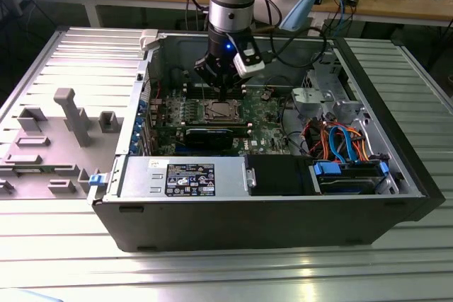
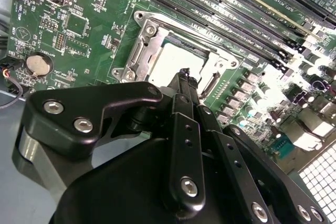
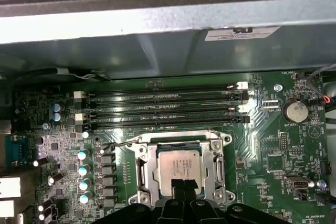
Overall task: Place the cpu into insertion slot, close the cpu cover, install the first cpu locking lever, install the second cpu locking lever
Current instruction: 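Install the first cpu locking lever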
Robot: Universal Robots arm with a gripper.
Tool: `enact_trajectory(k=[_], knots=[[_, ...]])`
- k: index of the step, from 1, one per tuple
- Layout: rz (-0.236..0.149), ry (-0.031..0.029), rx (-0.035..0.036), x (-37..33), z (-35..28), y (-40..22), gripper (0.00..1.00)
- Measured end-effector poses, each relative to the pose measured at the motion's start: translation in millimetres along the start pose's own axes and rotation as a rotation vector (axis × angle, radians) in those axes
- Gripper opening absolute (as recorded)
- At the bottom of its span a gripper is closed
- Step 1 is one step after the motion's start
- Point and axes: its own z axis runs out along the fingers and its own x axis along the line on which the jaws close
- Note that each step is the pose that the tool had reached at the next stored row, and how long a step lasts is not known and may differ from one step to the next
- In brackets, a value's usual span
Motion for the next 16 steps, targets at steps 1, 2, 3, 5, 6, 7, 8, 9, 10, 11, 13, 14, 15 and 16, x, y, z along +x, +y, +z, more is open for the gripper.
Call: enact_trajectory(k=[1, 2, 3, 5, 6, 7, 8, 9, 10, 11, 13, 14, 15, 16], knots=[[-0.008, -0.0001, 0.0, 0.0, 0.0, 0.0, 0.11], [-0.013, -0.0001, 0.0001, 0.0, 0.0, 0.0, 0.11], [-0.02, -0.0002, 0.0001, 0.0, 0.0, 0.0, 0.11], [-0.041, -0.0005, 0.0004, 0.0, 0.0, 0.0, 0.11], [-0.046, -0.0005, 0.0004, 0.0, 0.0, 0.0, 0.11], [-0.053, -0.0005, 0.0004, 0.0, 0.0, 0.0, 0.11], [-0.059, -0.0006, 0.0005, 0.0, 0.0, 0.0, 0.11], [-0.066, -0.0007, 0.0006, 0.0, 0.0, 0.0, 0.11], [-0.079, -0.0009, 0.0007, 0.0, 0.0, 0.0, 0.11], [-0.095, -0.0011, 0.0008, 0.0, 0.0, 0.0, 0.11], [-0.11, -0.0012, 0.0009, 0.0, 0.0, 0.0, 0.11], [-0.11, -0.0012, 0.001, 0.0, 0.0, 0.0, 0.11], [-0.11, -0.0012, 0.001, 0.0, 0.0, 0.0, 0.11], [-0.11, -0.0012, 0.001, 0.0, 0.0, 0.0, 0.11]])
